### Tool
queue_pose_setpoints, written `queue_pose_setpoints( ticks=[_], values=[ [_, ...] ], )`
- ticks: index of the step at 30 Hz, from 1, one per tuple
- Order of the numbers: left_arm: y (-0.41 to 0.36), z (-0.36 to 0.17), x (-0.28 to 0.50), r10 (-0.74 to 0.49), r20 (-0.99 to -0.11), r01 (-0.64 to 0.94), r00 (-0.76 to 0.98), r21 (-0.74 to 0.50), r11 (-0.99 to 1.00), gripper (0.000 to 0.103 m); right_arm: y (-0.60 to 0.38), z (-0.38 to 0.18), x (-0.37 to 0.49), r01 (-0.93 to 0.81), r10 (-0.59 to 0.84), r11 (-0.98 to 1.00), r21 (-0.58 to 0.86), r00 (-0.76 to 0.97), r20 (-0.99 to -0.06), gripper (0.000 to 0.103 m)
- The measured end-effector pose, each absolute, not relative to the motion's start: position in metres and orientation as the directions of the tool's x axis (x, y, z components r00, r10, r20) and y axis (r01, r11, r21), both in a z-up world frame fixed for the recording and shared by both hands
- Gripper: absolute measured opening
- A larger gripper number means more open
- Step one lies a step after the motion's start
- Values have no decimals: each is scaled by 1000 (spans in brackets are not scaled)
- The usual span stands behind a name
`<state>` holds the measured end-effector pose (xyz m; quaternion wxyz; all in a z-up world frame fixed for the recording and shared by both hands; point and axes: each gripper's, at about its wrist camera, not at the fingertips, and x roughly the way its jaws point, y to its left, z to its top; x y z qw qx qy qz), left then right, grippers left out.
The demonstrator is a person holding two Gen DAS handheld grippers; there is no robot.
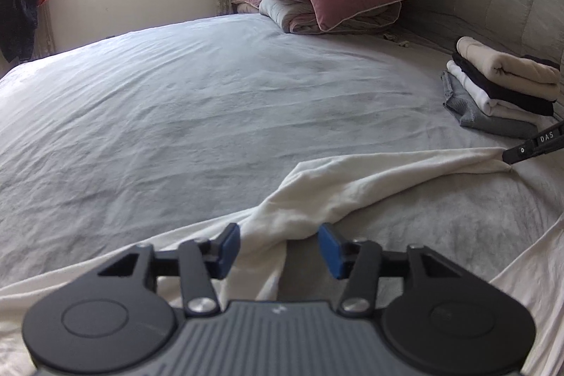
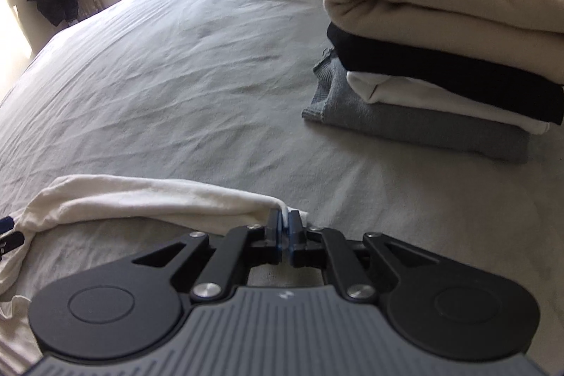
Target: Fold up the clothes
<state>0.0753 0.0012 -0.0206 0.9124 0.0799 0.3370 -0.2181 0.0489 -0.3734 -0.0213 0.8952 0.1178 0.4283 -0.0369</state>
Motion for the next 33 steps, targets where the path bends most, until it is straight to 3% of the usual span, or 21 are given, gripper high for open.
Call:
queue_pose_setpoints(
  ticks=[3, 4, 5, 6, 10, 11, 13, 20, 23, 27, 28, 30, 32, 33],
  values=[
    [-7, -28, 81, -310, -682, 435, 663, 14, 900, 2, -374, -23, 47, 160, 42, 970, 185, 635, -771, 15],
    [-5, -27, 80, -313, -676, 435, 668, 14, 900, 2, -375, -22, 47, 157, 52, 968, 197, 641, -765, 24],
    [-3, -25, 79, -320, -668, 440, 671, 12, 898, 1, -377, -22, 47, 154, 61, 966, 209, 649, -758, 42],
    [-1, -23, 78, -327, -661, 446, 676, 13, 895, 1, -378, -22, 48, 152, 64, 964, 217, 660, -748, 47],
    [11, -8, 70, -351, -627, 464, 695, 19, 885, 1, -378, -22, 57, 144, 69, 964, 224, 675, -734, 47],
    [14, -4, 69, -361, -619, 467, 697, 11, 884, 1, -377, -24, 60, 142, 69, 965, 219, 671, -738, 39],
    [19, 0, 68, -378, -614, 476, 693, -6, 880, 1, -372, -31, 68, 134, 63, 971, 196, 650, -757, 5],
    [29, 5, 58, -454, -639, 571, 621, -28, 820, 1, -369, -23, 59, 83, 41, 989, 127, 657, -752, 5],
    [32, 2, 56, -504, -704, 657, 501, -70, 751, 2, -371, -25, 55, 55, 65, 991, 125, 618, -783, 5],
    [32, -9, 50, -466, -783, 719, 412, -35, 695, 3, -369, -26, 52, 14, 91, 992, 123, 591, -801, 10],
    [34, -9, 47, -460, -784, 722, 416, -22, 692, 4, -369, -23, 51, 14, 91, 992, 124, 597, -797, 16],
    [41, -3, 47, -456, -771, 704, 445, -14, 710, 16, -371, -20, 50, 22, 89, 991, 130, 610, -787, 21],
    [53, 3, 53, -452, -746, 659, 489, -24, 752, 32, -374, -18, 50, 43, 86, 988, 146, 635, -768, 46],
    [58, 5, 58, -442, -735, 629, 513, -28, 777, 37, -376, -18, 51, 53, 84, 987, 153, 645, -760, 47]
  ],
)
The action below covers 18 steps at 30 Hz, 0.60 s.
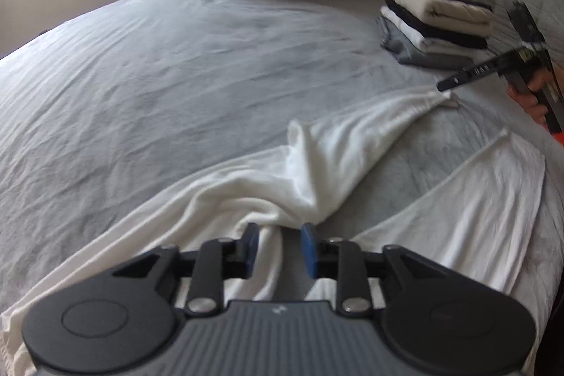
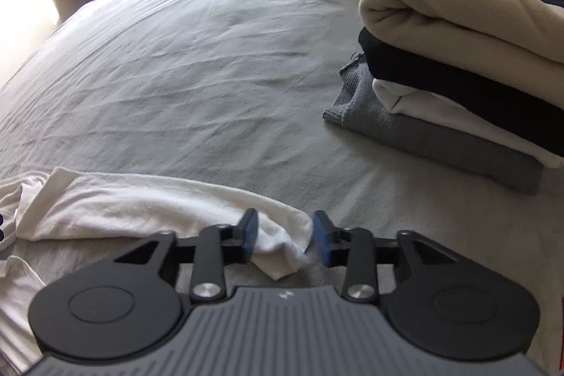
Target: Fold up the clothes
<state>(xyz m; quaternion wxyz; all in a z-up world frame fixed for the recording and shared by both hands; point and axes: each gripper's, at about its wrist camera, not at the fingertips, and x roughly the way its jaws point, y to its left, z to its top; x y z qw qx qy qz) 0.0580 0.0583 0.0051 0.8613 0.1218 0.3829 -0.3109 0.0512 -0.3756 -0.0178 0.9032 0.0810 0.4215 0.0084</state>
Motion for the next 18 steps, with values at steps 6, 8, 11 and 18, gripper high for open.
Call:
queue_pose_setpoints(
  ticks=[6, 8, 11, 18],
  values=[
    [61, -1, 97, -286, -743, 487, 605, 61, 871, 37, -366, -29, 67, 52, 58, 992, 117, 632, -772, 47],
    [55, -6, 108, -262, -751, 490, 606, 93, 867, 37, -360, -35, 71, 41, 40, 996, 83, 622, -782, 46],
    [45, -12, 123, -242, -762, 508, 601, 131, 852, 37, -353, -41, 74, 23, 9, 999, 30, 623, -782, 41],
    [20, -22, 142, -327, -780, 581, 534, 57, 812, 37, -346, -41, 75, 11, -4, 1000, 4, 627, -779, 34]
  ],
)
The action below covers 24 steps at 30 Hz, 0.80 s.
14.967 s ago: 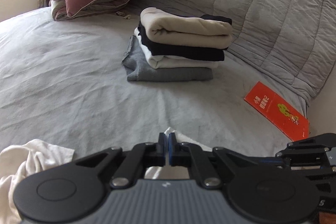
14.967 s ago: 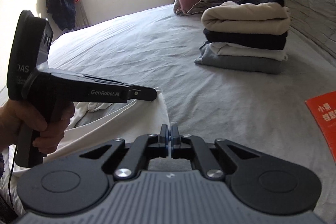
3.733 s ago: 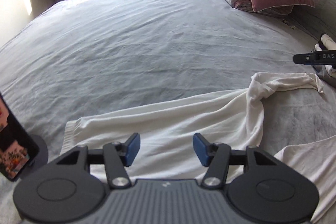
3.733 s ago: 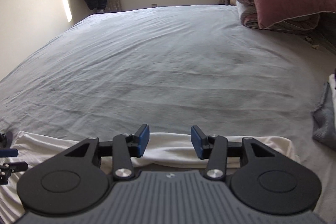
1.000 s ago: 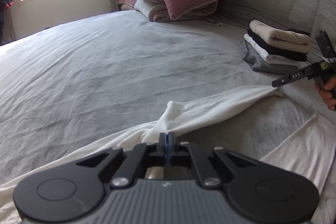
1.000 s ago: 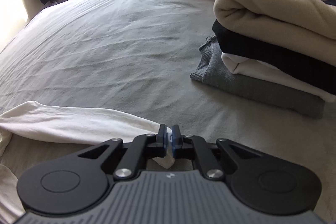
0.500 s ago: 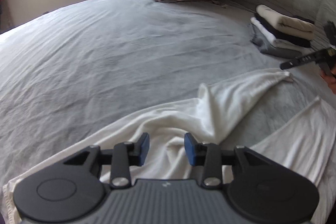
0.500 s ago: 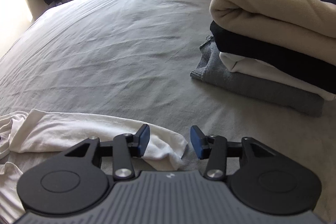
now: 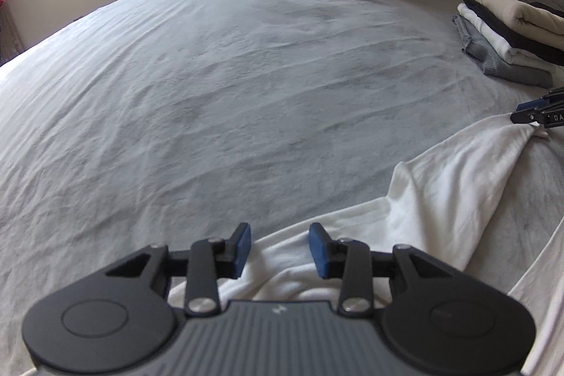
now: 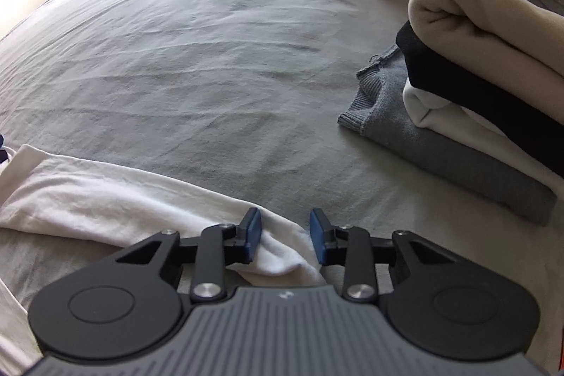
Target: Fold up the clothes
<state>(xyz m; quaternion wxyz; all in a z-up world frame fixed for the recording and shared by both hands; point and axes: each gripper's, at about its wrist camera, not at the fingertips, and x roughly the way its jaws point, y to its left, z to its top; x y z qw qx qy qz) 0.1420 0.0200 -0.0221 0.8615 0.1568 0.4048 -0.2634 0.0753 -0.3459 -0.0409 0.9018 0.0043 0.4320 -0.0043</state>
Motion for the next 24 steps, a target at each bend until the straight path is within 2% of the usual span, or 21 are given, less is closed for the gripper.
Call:
queue_pose_setpoints(
  ticks=[4, 5, 6, 7, 8, 14, 21, 24],
  values=[
    [2, -28, 139, -364, -777, 629, 513, 51, 776, 35, -340, -41, 74, -31, 5, 999, -19, 632, -775, 26],
    [-1, -29, 139, -363, -782, 627, 506, 45, 777, 22, -337, -42, 73, -45, 6, 999, -30, 636, -772, 21],
    [-3, -30, 140, -368, -785, 625, 498, 31, 780, 1, -335, -44, 73, -57, 9, 998, -36, 639, -769, 15],
    [-6, -30, 139, -361, -786, 615, 503, 32, 788, 1, -333, -44, 73, -65, 11, 997, -40, 641, -767, 5],
    [-9, -29, 137, -345, -784, 603, 516, 47, 796, 0, -329, -43, 72, -67, 2, 996, -54, 646, -763, 3],
    [-9, -16, 130, -309, -719, 524, 623, 91, 847, 0, -317, -31, 69, -31, -119, 979, -201, 714, -690, 2],
    [2, -4, 152, -228, -642, 361, 732, 81, 929, 0, -324, -8, 100, 35, -182, 970, -240, 761, -622, 2],
    [4, -8, 163, -193, -622, 306, 759, 79, 949, 0, -331, -9, 123, 55, -195, 970, -237, 759, -621, 2]
  ],
)
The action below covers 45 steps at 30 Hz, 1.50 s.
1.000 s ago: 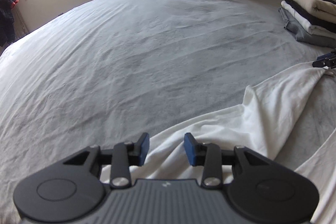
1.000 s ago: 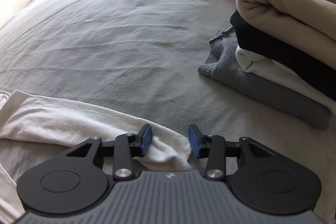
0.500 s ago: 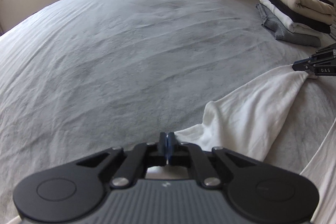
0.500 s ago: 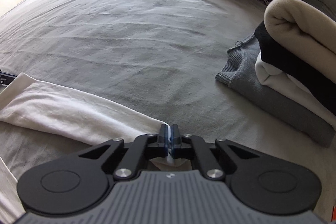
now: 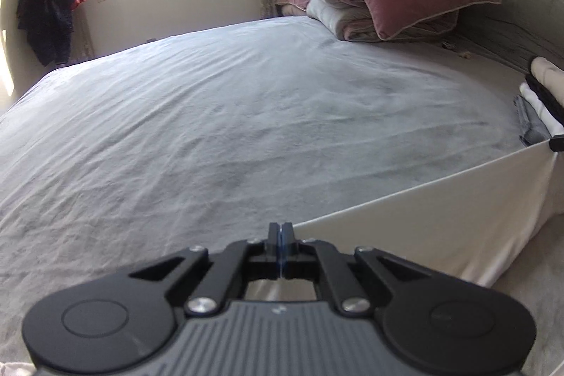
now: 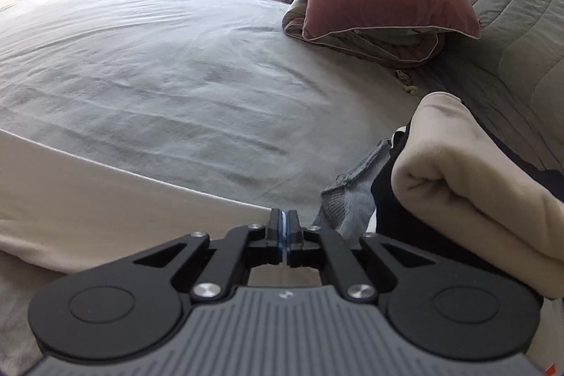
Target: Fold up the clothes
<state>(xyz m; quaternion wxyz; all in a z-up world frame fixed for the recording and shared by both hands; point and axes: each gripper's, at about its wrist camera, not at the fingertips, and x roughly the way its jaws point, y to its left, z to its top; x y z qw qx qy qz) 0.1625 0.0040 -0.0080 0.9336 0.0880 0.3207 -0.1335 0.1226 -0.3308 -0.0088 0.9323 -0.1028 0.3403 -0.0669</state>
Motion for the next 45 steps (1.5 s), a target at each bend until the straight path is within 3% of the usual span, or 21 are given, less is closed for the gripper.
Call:
queue_pose_setpoints(
  ticks=[11, 20, 22, 23, 25, 27, 29, 31, 35, 38, 45],
  values=[
    [-6, -32, 200, -52, -591, 195, 805, 180, 964, 0, -321, -35, 199, 61, -213, 965, -254, 747, -630, 1],
    [-13, -55, 203, -20, -587, 199, 809, 241, 950, 0, -320, -55, 218, 75, -222, 964, -255, 755, -617, 2],
    [-15, -54, 203, -15, -587, 200, 809, 252, 947, 1, -323, -49, 216, 70, -202, 971, -229, 754, -625, 3],
    [-15, -51, 202, -19, -585, 202, 811, 248, 947, 4, -326, -43, 213, 76, -184, 978, -194, 754, -631, 8],
    [-15, -43, 196, -55, -578, 224, 814, 225, 948, 15, -336, -29, 203, 91, -130, 991, -93, 759, -637, 14],
    [-16, -33, 185, -97, -570, 258, 816, 210, 943, 34, -346, -14, 191, 106, -71, 994, 17, 766, -639, 18],
    [-18, -24, 174, -137, -563, 296, 815, 201, 934, 35, -356, -3, 176, 121, -31, 988, 95, 762, -647, 34],
    [-20, -16, 162, -203, -565, 352, 800, 168, 921, 37, -364, 3, 160, 140, 1, 976, 165, 758, -652, 37],
    [-28, -7, 134, -357, -574, 488, 737, 86, 869, 41, -376, -3, 130, 232, 58, 915, 331, 736, -674, 37],
    [-38, -12, 115, -452, -598, 596, 662, 53, 802, 42, -372, -13, 118, 282, 45, 892, 354, 723, -689, 37],
    [-60, -47, 97, -459, -652, 650, 604, 70, 756, 40, -367, -44, 113, 359, -17, 850, 385, 749, -662, 37]
  ],
)
